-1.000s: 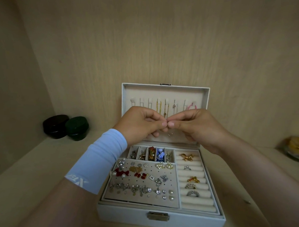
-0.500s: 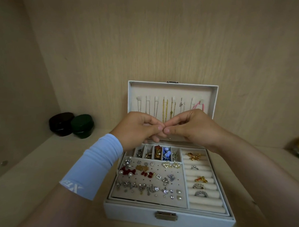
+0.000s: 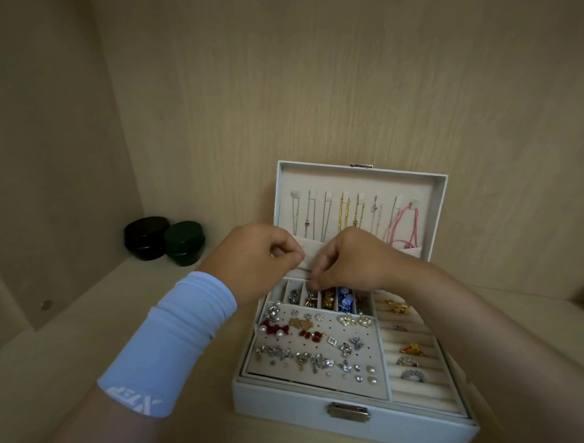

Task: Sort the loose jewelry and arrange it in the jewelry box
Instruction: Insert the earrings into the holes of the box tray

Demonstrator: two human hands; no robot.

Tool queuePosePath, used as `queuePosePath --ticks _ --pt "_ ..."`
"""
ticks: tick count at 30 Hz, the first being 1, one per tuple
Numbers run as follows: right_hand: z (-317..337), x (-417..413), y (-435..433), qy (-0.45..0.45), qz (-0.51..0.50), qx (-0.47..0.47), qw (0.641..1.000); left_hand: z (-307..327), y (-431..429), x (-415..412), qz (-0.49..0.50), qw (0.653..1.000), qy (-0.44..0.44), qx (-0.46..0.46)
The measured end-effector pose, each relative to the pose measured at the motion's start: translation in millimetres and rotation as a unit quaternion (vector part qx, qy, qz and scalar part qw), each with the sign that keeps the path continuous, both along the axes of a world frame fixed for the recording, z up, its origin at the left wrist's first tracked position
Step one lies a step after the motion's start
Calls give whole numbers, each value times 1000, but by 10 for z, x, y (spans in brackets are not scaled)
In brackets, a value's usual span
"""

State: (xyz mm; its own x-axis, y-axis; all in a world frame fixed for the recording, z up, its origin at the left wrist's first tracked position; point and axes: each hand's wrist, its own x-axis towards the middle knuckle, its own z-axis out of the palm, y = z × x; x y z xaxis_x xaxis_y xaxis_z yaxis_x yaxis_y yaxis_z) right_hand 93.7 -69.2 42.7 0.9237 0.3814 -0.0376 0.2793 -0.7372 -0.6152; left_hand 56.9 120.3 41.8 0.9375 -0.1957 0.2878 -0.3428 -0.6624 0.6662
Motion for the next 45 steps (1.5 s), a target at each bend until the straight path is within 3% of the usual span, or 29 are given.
queuePosePath --ticks 2,4,6,9,11,13,19,23,26,28,30,33,38,42,45 --pt "49 -43 -29 9 -23 55 998 -29 3 -20 -6 1000 1 -7" --pt "110 -94 -78 89 -64 190 976 -42 -37 -37 -18 1000 -8 -22" --pt "173 -177 -136 233 -58 351 905 -41 -103 -87 -29 998 -22 -56" --pt "225 -335 -249 355 -49 476 803 -45 -232 -170 -37 994 -53 -86" --pt "241 -429 -326 373 -59 521 766 -56 -323 -220 -47 993 -74 -74" --pt "233 -512 -421 373 -60 542 751 -71 -421 -249 -64 992 -84 -63" --pt "212 -776 -772 370 -23 525 766 -72 -848 -327 -83 992 -96 4" --pt "197 -972 -1072 347 -16 504 791 -63 -1122 -391 -84 991 -100 -18" --pt "130 -1080 -1333 223 -107 417 875 -80 -1316 -436 -89 992 -88 -17" --pt "16 -1127 -1532 95 -173 257 946 -104 -1420 -469 -101 992 -70 -7" --pt "-129 -1154 -1690 20 -168 105 980 -139 -1481 -495 -104 993 -52 -1" --pt "-337 -1178 -1766 23 -129 -17 991 -176 -1538 -523 -93 995 -35 5" --pt "-534 -1108 -1703 -22 -121 -120 985 -187 -1514 -556 -75 997 -17 7" --pt "-581 -1067 -1688 -29 -119 -138 983 -167 -1410 -564 -79 996 -8 -28" --pt "-523 -1048 -1670 -55 -145 -57 986 -139 -1288 -548 -83 995 -9 -59"
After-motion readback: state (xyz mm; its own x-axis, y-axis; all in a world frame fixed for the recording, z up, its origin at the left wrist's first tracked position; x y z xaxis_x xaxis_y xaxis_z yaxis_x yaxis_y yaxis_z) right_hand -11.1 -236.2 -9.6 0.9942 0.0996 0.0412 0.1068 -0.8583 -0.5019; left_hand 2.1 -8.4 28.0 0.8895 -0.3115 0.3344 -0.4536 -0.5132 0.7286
